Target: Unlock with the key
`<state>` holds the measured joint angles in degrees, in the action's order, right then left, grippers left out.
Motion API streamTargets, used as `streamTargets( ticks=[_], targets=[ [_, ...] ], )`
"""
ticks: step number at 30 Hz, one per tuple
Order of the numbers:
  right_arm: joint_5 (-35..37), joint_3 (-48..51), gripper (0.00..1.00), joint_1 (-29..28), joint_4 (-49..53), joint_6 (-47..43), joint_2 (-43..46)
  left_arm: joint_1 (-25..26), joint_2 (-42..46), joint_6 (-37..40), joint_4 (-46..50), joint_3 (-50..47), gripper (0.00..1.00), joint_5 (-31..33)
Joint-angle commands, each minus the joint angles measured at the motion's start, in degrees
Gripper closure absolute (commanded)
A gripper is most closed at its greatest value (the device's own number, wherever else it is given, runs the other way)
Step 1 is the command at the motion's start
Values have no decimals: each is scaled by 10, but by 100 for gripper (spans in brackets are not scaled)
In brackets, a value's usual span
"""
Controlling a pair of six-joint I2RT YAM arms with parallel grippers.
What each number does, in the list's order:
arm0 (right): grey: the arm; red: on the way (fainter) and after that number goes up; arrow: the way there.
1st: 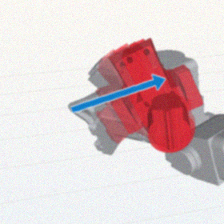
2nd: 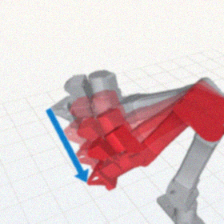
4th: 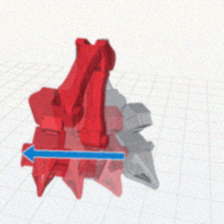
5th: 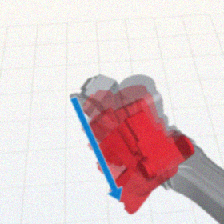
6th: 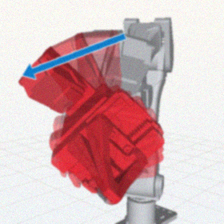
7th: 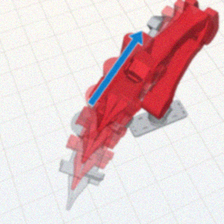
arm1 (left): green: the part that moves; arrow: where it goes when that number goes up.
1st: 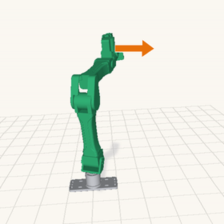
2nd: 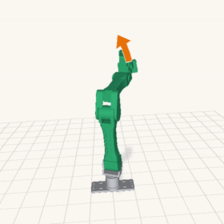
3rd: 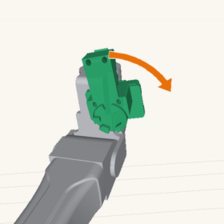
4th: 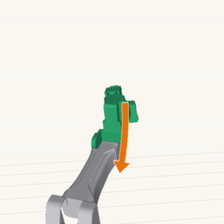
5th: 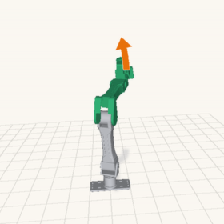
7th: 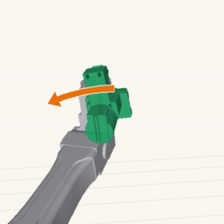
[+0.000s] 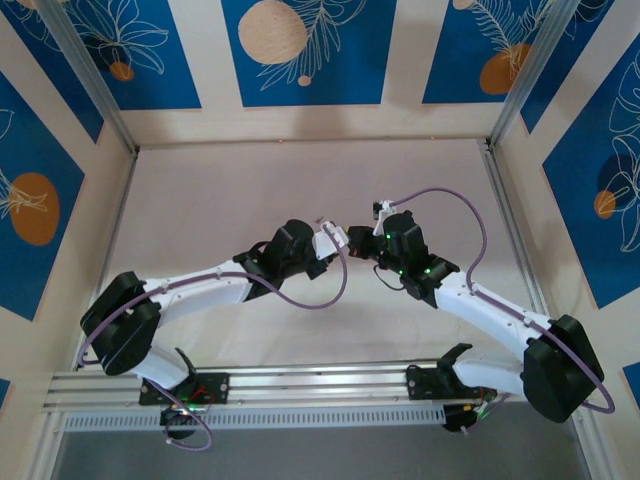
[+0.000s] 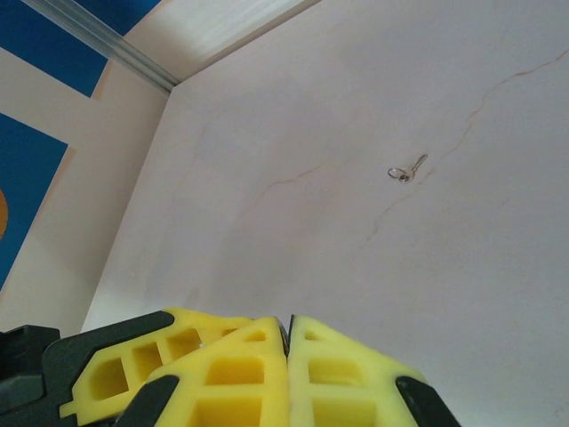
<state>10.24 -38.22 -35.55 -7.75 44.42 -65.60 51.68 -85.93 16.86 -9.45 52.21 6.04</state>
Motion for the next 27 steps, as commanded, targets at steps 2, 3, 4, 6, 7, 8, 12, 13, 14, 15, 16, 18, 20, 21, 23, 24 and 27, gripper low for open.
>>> streamTargets(
  ticks=[2,3,4,6,7,8,12,13,14,15,16,18,20,21,23,24,27],
  targets=[
    [-6,12,99,-13,-8,-11,-5,7,5,-17,-49,9,82,-4],
    [-7,13,98,-14,-10,-12,-4,7,4,-18,-50,10,82,-5],
    [-7,15,98,-14,-11,-12,-2,7,4,-21,-52,10,83,-5],
    [-10,17,99,-16,-14,-14,-2,6,3,-24,-56,11,83,-7],
    [-11,17,99,-16,-14,-14,-4,6,3,-26,-58,11,83,-9],
    [-13,17,98,-16,-16,-15,-5,6,3,-28,-60,12,83,-10],
    [-17,18,98,-17,-17,-13,-11,6,5,-35,-64,14,83,-17],
    [-19,18,99,-17,-18,-13,-12,6,6,-36,-64,15,83,-18],
    [-22,18,99,-18,-19,-12,-14,6,6,-37,-64,16,83,-19],
    [-24,18,99,-19,-21,-12,-15,6,6,-37,-64,16,83,-20],
    [-25,18,99,-20,-23,-12,-16,6,7,-38,-64,17,83,-21],
    [-30,18,98,-22,-27,-13,-19,6,7,-39,-65,18,83,-23],
    [-31,19,98,-24,-28,-15,-20,7,6,-41,-65,20,83,-24],
    [-33,20,99,-25,-30,-19,-20,6,6,-42,-65,20,83,-24],
    [-39,24,99,-27,-34,-22,-19,5,6,-45,-67,21,83,-26],
    [-40,25,99,-28,-34,-24,-19,4,6,-47,-68,22,83,-26],
    [-34,28,99,-30,-29,-25,-18,2,7,-55,-74,20,83,-25]
  ],
)
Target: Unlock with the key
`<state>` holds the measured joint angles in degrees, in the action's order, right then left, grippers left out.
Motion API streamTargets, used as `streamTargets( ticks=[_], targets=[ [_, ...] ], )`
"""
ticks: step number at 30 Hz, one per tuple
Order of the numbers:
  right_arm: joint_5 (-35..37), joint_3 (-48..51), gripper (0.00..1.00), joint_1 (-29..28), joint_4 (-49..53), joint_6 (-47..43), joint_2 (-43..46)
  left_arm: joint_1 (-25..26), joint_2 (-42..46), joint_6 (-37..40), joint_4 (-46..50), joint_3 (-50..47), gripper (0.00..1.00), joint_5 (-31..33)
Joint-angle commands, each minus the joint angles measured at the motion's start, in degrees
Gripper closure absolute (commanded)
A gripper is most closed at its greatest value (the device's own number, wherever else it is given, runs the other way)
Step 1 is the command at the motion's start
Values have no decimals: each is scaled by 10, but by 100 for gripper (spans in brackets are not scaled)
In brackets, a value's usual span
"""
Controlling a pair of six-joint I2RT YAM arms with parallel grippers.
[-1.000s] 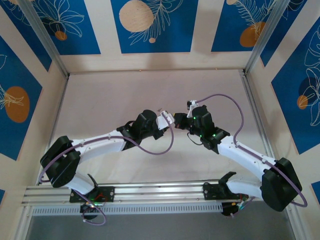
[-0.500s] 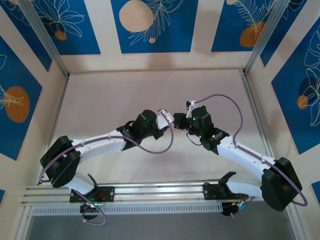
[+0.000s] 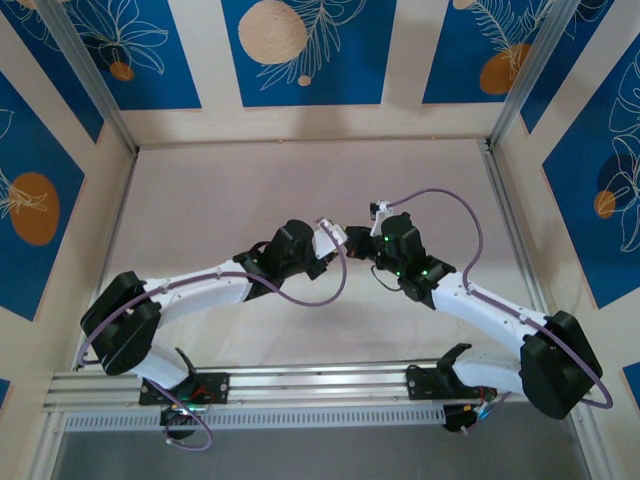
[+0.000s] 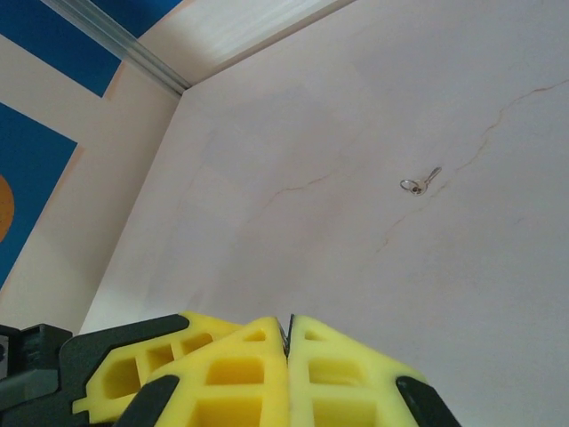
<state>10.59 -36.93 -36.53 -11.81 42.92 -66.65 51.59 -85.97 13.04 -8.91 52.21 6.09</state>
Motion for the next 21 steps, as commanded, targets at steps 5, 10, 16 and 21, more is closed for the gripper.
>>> streamTargets(
  ticks=[5,10,16,21],
  targets=[
    [-35,23,99,-20,11,-12,-3,-9,16,-39,-93,15,84,-40],
    [-43,32,99,-22,-7,-22,5,-18,20,-51,-95,12,84,-56],
    [-56,30,99,-23,-15,-29,8,-19,22,-54,-95,9,84,-70],
    [-56,28,99,-23,-8,-28,3,-19,23,-51,-95,9,84,-69]
  ],
)
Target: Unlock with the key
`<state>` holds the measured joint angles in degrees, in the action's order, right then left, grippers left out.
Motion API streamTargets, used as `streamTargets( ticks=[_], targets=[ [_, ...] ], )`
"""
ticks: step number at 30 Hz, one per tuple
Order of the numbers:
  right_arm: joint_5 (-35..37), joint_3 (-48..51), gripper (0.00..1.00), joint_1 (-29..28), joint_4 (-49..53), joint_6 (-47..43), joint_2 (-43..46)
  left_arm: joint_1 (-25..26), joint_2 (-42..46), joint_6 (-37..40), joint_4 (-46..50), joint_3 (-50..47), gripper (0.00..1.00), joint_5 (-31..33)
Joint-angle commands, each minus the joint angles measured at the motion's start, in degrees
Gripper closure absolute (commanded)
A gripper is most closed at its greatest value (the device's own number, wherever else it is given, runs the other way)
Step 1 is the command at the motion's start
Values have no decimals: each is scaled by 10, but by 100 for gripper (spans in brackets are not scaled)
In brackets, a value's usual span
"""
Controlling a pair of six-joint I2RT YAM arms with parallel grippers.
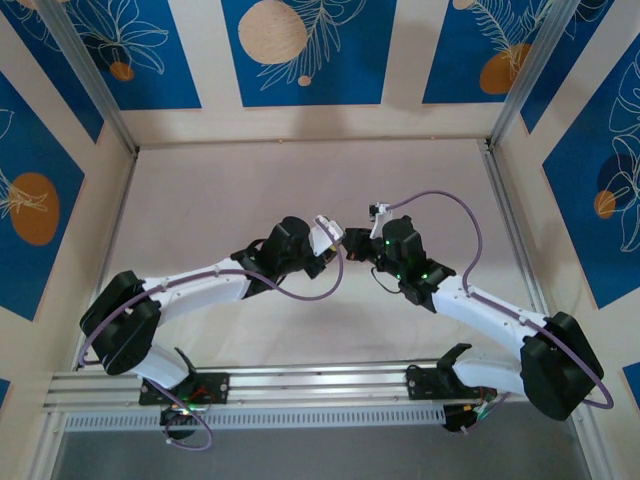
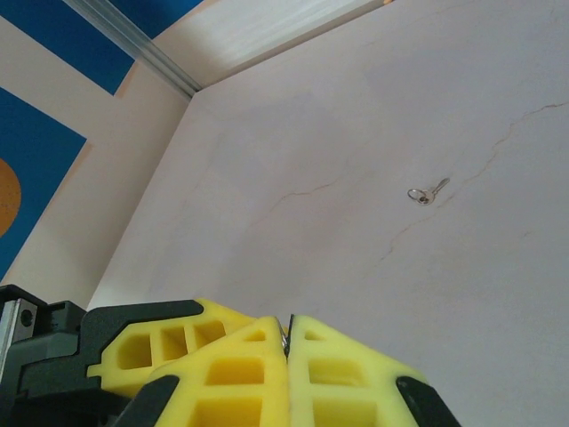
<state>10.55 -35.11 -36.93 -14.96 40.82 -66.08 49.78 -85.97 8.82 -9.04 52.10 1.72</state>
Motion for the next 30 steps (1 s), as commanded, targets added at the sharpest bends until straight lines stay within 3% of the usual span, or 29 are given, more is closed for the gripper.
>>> streamTargets(
  ticks=[1,14,30],
  targets=[
    [-51,10,99,-19,26,-8,0,-1,22,-7,-93,11,84,-26],
    [-13,-42,100,7,53,-11,6,-1,21,-11,-70,-4,84,-46],
    [-22,-20,100,-17,41,-39,18,-2,6,-27,-103,-12,84,-35]
  ],
)
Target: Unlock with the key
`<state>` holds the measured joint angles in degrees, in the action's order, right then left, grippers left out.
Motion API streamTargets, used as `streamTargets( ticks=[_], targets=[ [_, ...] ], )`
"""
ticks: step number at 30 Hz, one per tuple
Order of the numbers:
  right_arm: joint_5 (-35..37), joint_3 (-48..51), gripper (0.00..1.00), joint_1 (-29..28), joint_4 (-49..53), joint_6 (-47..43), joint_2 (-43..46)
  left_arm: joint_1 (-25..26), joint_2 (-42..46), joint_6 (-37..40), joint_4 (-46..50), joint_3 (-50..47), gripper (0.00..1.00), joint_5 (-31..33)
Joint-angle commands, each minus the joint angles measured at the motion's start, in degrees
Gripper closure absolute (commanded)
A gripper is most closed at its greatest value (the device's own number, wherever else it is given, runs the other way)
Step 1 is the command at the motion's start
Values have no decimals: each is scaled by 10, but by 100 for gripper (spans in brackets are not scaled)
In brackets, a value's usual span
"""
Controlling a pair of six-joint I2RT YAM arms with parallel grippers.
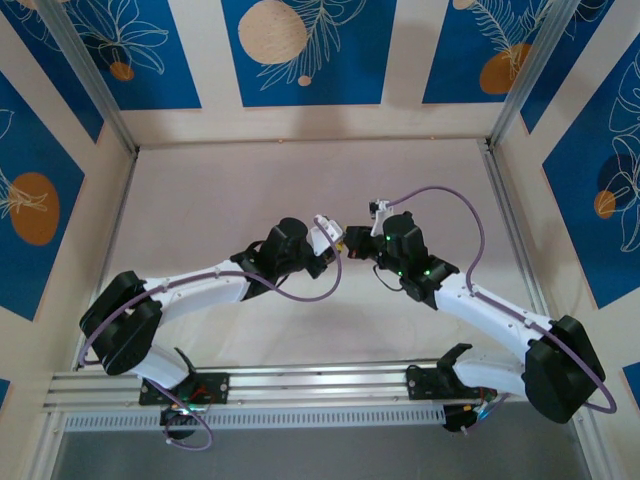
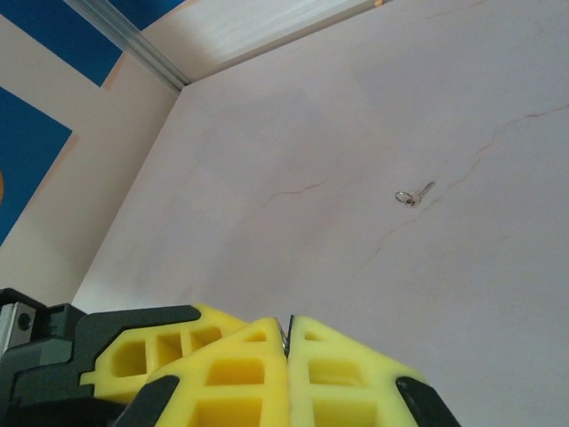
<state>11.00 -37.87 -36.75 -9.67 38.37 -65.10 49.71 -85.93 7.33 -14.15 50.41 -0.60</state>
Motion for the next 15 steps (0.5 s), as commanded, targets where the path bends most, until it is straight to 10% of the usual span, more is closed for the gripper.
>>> streamTargets(
  ticks=[1,15],
  targets=[
    [-27,12,100,-21,-13,-13,7,-1,6,-14,-56,6,84,-9],
    [-73,31,97,-19,-14,-6,-21,-3,10,-6,-55,27,84,-7]
  ],
)
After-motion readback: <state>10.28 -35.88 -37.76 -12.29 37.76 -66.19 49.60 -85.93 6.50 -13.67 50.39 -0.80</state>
